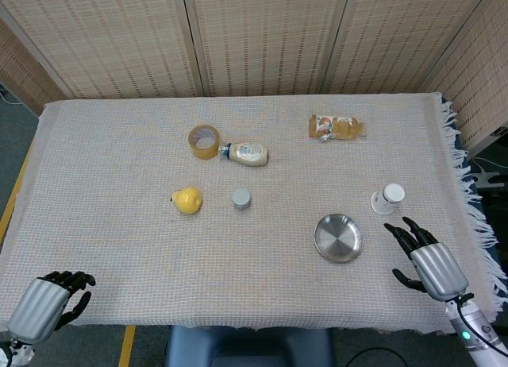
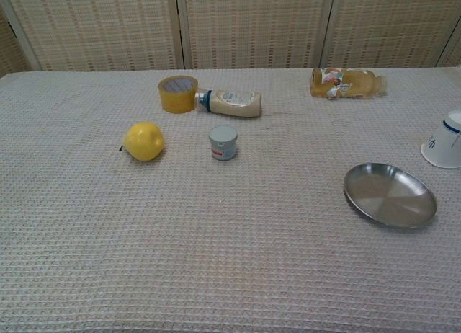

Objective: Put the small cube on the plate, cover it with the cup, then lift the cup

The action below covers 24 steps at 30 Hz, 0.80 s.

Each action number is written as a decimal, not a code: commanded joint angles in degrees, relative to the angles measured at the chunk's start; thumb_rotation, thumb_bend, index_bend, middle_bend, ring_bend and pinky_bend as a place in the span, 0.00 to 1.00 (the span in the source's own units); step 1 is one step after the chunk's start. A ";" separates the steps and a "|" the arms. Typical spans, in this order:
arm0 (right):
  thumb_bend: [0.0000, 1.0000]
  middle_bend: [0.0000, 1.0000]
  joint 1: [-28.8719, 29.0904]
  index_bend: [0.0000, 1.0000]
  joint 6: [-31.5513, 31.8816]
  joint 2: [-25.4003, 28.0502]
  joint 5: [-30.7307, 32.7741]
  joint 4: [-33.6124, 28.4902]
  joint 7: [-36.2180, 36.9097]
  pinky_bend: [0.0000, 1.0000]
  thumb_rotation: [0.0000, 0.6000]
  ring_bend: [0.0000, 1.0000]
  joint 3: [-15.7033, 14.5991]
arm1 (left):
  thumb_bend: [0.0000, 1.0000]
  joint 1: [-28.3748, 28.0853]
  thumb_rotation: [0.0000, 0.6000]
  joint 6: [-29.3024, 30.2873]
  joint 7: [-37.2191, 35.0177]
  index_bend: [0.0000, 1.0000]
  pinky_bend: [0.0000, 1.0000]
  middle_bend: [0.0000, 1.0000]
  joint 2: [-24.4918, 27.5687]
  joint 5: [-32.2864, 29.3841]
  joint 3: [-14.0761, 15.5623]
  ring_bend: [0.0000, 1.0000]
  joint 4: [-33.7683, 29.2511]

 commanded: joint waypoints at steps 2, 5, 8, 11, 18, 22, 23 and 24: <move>0.15 0.18 -0.63 0.07 0.45 0.31 0.27 -0.77 -0.52 0.21 1.00 0.00 -0.31 | 0.43 -0.53 1.00 -0.57 -0.32 0.47 0.69 0.55 -0.34 0.47 0.11 0.59 0.31; 0.15 0.18 -1.10 0.09 1.08 0.40 0.02 -1.43 -1.08 0.23 1.00 0.00 -0.54 | 0.43 -0.87 1.00 -0.71 -0.75 0.47 0.69 0.55 -0.53 0.92 0.23 0.59 0.62; 0.15 0.18 -1.36 0.12 1.47 0.22 -0.35 -1.62 -0.79 0.25 1.00 0.00 -0.77 | 0.43 -1.27 1.00 -0.74 -1.82 0.47 0.69 0.55 -0.78 1.03 0.15 0.59 1.04; 0.15 0.18 -1.40 0.15 1.31 0.18 -0.32 -1.68 -0.83 0.28 1.00 0.00 -0.88 | 0.43 -1.54 1.00 -0.91 -2.30 0.47 0.69 0.55 -0.98 0.95 0.02 0.59 1.44; 0.15 0.36 -1.34 0.30 1.88 -1.28 0.30 0.42 -7.23 0.55 1.00 0.17 0.55 | 0.43 -2.20 1.00 -1.18 -5.30 0.47 0.69 0.55 -0.89 0.42 0.02 0.59 2.15; 0.15 0.60 0.98 0.43 1.75 -0.45 -2.36 4.01 -4.66 0.72 1.00 0.42 1.26 | 0.43 -1.79 1.00 0.31 -6.36 0.47 0.69 0.55 -0.32 0.23 -0.10 0.59 2.05; 0.16 0.63 1.42 0.44 1.30 -0.33 -2.00 4.38 -3.54 0.75 1.00 0.44 1.56 | 0.43 -1.72 1.00 0.43 -6.34 0.47 0.69 0.55 -0.25 0.12 -0.12 0.59 2.03; 0.16 0.66 1.87 0.45 0.83 -0.30 -1.60 4.95 -2.48 0.77 1.00 0.47 1.89 | 0.43 -1.66 1.00 0.51 -6.29 0.47 0.69 0.55 -0.21 0.01 -0.15 0.59 1.98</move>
